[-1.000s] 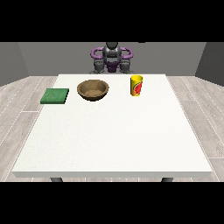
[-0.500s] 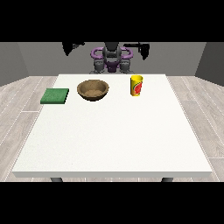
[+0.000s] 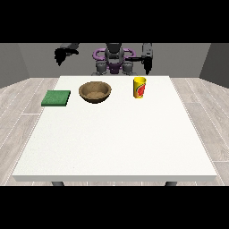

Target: Pick the cup and pour the ball into the bowl, then pick the bowl and place it on the pad

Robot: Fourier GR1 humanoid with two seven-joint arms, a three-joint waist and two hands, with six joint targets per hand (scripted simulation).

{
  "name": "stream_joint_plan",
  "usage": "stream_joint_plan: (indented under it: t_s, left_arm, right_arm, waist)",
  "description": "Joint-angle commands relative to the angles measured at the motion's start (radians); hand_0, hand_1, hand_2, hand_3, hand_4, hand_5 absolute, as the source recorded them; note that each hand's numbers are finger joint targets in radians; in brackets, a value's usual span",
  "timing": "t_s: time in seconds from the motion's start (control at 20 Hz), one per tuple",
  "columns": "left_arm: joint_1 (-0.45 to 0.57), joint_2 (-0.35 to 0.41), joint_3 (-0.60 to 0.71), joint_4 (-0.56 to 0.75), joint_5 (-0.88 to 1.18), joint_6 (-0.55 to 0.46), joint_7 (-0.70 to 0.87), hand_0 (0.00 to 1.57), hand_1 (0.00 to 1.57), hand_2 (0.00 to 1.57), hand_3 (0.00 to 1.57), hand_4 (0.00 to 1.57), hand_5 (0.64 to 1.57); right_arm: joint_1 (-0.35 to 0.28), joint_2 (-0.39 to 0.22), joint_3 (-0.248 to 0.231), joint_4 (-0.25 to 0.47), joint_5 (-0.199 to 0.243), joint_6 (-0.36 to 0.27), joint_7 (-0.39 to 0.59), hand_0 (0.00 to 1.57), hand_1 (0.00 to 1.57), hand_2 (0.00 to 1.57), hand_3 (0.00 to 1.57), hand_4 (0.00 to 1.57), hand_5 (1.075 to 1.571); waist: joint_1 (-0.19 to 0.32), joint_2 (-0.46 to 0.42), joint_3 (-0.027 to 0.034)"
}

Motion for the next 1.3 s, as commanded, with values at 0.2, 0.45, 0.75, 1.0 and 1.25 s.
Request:
stream_joint_plan:
  t_s: [0.2,0.45,0.75,1.0,1.25]
  left_arm:
    - [-0.162,0.04,0.121,0.285,0.007,0.007,-0.181,0.0,0.0,0.0,0.0,0.0,1.454]
    - [-0.235,0.038,0.152,0.448,0.008,0.035,-0.19,0.0,0.0,0.0,0.0,0.0,1.47]
    - [-0.264,0.022,0.17,0.612,-0.046,0.133,-0.329,0.76,0.76,0.0,0.0,0.0,1.453]
    - [-0.308,0.046,0.188,0.693,-0.099,0.237,-0.391,1.31,1.31,1.57,1.57,1.17,1.556]
    - [-0.318,0.043,0.124,0.7,-0.189,0.325,-0.284,1.3,1.3,1.57,1.57,1.22,1.554]
  right_arm:
    - [-0.057,-0.026,-0.029,0.112,0.035,0.064,-0.128,0.0,0.0,0.0,0.0,0.25,1.571]
    - [-0.053,-0.071,-0.078,0.157,-0.017,0.129,-0.097,0.0,0.0,0.0,0.0,0.24,1.57]
    - [-0.06,-0.097,-0.091,0.148,-0.04,0.172,-0.098,0.0,0.0,0.0,0.0,0.27,1.567]
    - [-0.072,-0.157,-0.155,0.194,-0.091,0.241,-0.129,0.0,0.0,0.0,0.0,0.22,1.569]
    - [-0.058,-0.17,-0.169,0.282,-0.102,0.262,-0.09,0.0,0.0,0.0,0.0,0.36,1.57]
  waist:
    - [-0.03,0.079,-0.0003]
    - [-0.042,0.02,-0.0002]
    - [-0.092,0.076,-0.0004]
    - [-0.12,0.116,-0.0003]
    - [-0.084,0.021,0.0004]
